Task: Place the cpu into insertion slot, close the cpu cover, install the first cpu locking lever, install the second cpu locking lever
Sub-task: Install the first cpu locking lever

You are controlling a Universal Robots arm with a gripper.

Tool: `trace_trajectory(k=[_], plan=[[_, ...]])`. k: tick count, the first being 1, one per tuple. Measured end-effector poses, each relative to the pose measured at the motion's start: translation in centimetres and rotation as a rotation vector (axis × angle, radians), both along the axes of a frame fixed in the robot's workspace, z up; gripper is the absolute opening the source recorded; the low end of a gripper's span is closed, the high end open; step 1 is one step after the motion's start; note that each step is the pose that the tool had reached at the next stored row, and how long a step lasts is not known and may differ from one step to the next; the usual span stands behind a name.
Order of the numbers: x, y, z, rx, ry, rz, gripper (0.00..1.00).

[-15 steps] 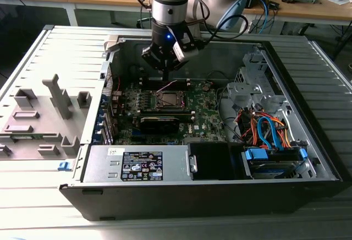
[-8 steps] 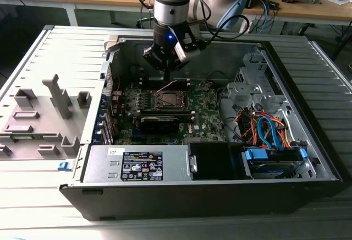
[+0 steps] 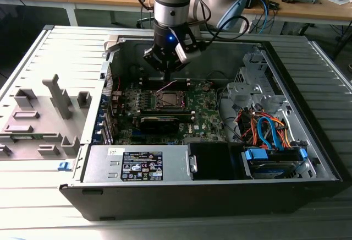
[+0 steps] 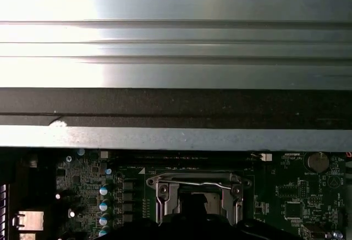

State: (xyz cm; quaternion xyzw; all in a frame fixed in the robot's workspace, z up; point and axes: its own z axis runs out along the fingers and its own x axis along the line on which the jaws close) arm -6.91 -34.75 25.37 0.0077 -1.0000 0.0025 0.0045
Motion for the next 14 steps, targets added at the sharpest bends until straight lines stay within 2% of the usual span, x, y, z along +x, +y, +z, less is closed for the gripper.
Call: trace_trajectory(k=[14], plan=[[0.05, 0.01, -0.35, -0.0018, -0.0001, 0.019, 0.11]])
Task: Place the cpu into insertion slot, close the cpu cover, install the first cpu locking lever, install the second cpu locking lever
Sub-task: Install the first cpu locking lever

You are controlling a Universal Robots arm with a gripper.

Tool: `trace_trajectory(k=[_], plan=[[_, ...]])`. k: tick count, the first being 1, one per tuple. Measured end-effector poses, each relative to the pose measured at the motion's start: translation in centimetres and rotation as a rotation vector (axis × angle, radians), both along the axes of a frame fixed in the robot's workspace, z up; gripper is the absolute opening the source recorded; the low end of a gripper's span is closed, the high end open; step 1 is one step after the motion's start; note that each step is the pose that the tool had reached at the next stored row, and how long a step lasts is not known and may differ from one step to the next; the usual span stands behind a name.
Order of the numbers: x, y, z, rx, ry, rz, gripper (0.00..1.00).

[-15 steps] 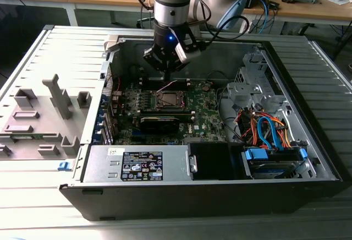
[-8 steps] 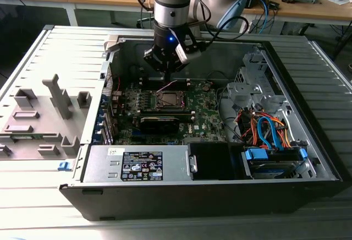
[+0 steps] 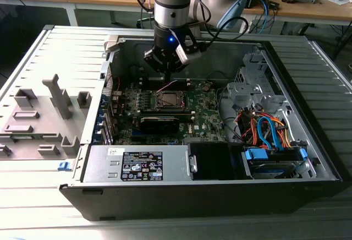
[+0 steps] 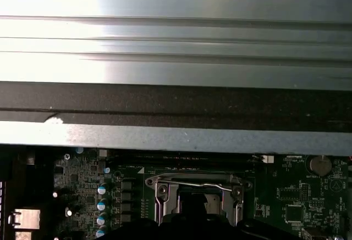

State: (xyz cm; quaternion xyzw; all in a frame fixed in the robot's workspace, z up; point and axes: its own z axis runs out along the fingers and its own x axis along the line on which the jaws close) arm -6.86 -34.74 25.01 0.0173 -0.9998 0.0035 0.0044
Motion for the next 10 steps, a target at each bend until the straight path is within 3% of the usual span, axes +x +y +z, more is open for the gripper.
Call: trace_trajectory(k=[10], plan=[[0.02, 0.00, -0.15, -0.0027, 0.0000, 0.008, 0.11]])
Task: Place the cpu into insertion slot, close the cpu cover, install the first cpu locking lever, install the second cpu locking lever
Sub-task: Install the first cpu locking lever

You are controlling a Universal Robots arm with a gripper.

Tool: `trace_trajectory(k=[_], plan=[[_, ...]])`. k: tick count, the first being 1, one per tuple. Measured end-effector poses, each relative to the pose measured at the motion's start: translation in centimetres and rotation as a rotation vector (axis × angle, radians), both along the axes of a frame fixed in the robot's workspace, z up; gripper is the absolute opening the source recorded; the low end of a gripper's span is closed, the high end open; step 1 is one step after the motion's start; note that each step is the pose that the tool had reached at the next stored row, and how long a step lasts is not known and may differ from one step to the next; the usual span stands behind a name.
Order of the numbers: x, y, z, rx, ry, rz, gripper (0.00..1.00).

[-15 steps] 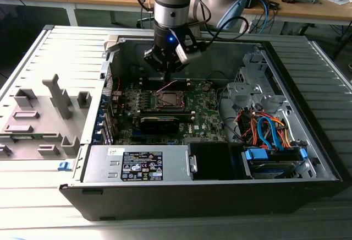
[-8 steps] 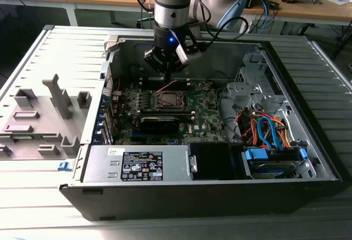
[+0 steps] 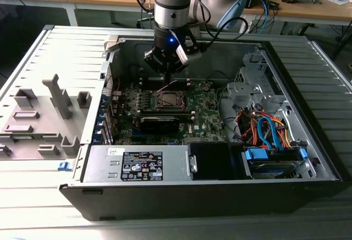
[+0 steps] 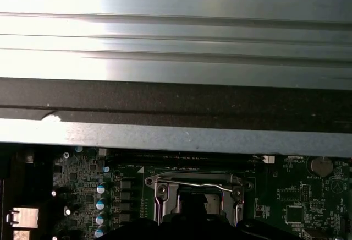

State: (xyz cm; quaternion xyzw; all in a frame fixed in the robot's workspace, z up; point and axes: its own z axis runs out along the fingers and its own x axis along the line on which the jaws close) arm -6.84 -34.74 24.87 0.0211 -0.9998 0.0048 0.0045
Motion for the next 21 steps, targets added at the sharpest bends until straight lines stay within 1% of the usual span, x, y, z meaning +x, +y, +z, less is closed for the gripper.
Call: trace_trajectory(k=[8, 21], plan=[[0.03, 0.01, -0.08, -0.0032, 0.0000, 0.003, 0.11], [0.05, 0.02, -0.31, -0.0044, 0.0000, 0.004, 0.11]])
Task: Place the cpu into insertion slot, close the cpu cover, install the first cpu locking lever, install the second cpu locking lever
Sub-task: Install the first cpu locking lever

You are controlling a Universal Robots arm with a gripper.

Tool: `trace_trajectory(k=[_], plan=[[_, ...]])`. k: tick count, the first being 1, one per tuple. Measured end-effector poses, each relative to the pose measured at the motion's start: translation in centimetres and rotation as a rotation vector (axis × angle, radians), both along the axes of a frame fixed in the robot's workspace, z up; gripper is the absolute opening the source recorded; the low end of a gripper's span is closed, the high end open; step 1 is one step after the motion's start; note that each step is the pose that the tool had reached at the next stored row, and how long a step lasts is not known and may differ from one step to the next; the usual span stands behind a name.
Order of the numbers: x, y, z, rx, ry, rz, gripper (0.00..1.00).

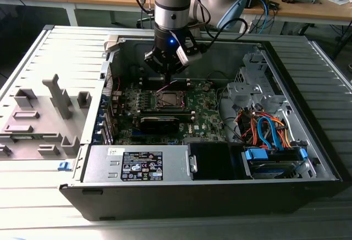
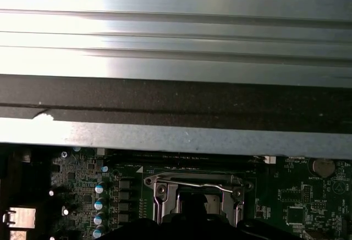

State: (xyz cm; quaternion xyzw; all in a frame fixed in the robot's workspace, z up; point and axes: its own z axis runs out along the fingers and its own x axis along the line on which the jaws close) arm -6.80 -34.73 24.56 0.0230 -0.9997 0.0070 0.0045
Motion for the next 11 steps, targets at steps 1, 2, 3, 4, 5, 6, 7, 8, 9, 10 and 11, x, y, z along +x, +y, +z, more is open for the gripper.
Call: trace_trajectory(k=[1, 2, 3, 4, 5, 6, 7, 8, 9, 10, 11], plan=[[0.00, 0.00, -0.01, 0.0000, 0.0000, 0.000, 0.11], [0.00, 0.00, -0.03, -0.0001, 0.0000, 0.000, 0.11], [0.00, 0.00, -0.04, -0.0001, 0.0000, 0.000, 0.11], [0.00, 0.00, -0.09, -0.0002, 0.0000, 0.000, 0.11], [0.00, 0.00, -0.12, -0.0004, 0.0000, 0.000, 0.11], [0.00, 0.00, -0.13, -0.0003, 0.0000, 0.000, 0.11], [0.00, 0.01, -0.14, -0.0004, 0.0000, 0.000, 0.11], [0.00, 0.01, -0.16, -0.0004, 0.0000, 0.000, 0.11], [0.00, 0.01, -0.19, -0.0004, 0.0000, 0.001, 0.11], [0.00, 0.01, -0.21, -0.0004, 0.0000, 0.001, 0.11], [0.00, 0.01, -0.22, -0.0004, 0.0000, 0.001, 0.11]])
